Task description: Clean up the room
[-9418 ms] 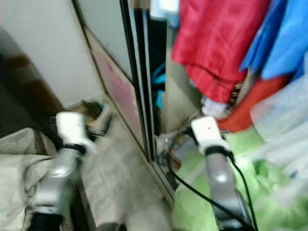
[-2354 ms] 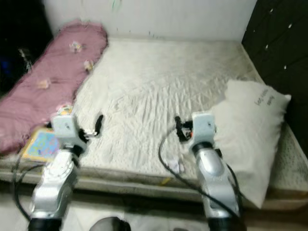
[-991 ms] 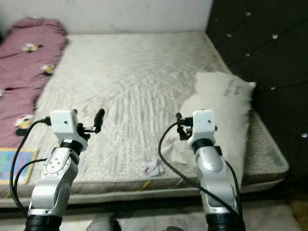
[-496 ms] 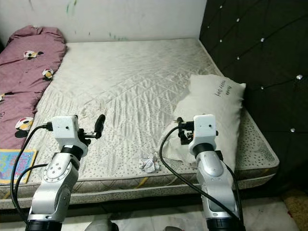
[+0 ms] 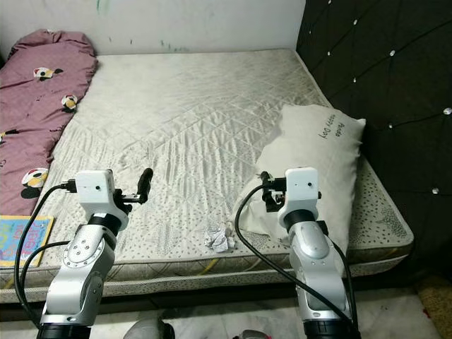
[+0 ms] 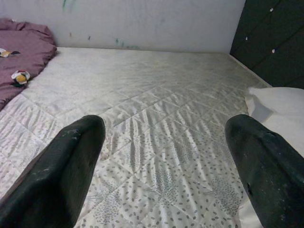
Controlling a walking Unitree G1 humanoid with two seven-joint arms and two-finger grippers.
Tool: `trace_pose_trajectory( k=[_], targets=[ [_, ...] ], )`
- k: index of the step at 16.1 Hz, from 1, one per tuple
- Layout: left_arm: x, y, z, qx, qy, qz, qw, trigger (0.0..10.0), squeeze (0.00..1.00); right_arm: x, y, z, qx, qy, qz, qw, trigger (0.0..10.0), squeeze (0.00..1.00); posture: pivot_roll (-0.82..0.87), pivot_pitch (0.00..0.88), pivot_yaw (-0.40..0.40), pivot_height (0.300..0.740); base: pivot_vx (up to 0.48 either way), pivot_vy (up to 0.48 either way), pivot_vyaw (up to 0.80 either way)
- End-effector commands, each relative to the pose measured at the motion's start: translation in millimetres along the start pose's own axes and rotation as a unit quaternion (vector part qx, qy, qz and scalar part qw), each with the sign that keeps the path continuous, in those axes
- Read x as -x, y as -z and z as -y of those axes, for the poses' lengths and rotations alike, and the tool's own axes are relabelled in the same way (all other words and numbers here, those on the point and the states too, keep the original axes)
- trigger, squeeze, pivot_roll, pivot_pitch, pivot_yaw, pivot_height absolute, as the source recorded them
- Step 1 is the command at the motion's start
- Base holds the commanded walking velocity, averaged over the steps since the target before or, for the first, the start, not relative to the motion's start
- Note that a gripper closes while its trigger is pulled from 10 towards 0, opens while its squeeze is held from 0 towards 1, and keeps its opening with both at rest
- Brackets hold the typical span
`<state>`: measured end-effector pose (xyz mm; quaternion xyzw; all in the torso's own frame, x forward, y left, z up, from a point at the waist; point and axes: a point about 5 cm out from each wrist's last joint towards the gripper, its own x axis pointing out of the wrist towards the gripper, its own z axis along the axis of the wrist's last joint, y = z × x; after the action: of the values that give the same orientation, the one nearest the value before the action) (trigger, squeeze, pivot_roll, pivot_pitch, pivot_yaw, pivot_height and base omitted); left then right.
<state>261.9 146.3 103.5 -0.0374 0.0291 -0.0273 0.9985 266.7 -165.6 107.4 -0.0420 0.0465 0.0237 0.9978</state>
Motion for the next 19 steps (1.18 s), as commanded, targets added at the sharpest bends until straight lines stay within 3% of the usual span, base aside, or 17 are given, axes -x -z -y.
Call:
trace_pose_trajectory(
  k=[1,7,11,19],
  targets=[
    [0.3,-2.6,-1.6,-0.008,-0.002,0.004,1.000,10.0,0.00,0.8,-2.3,0.3,-0.004,0.001,0.003,1.000,10.0,0.00,-0.02,0.000,0.003,0.681,0.000,0.000,0.00],
    [-1.1,-4.6,-2.6,-0.015,-0.009,0.016,1.000,10.0,0.00,0.9,-2.3,-2.5,-0.009,-0.009,0.005,1.000,10.0,0.00,-0.02,0.000,0.003,0.610,0.000,0.000,0.00],
    [0.2,-6.5,-6.7,-0.027,-0.022,0.023,0.999,10.0,0.00,0.3,-2.3,-2.5,-0.006,-0.010,0.005,1.000,10.0,0.00,-0.02,0.000,0.001,0.610,0.000,0.000,0.00],
    [-0.9,-10.0,-7.0,-0.024,0.001,0.031,0.999,10.0,0.00,-3.7,-5.4,-3.3,-0.002,-0.016,0.011,1.000,10.0,0.00,-0.02,0.000,0.000,0.610,0.034,0.000,0.00]
  ],
)
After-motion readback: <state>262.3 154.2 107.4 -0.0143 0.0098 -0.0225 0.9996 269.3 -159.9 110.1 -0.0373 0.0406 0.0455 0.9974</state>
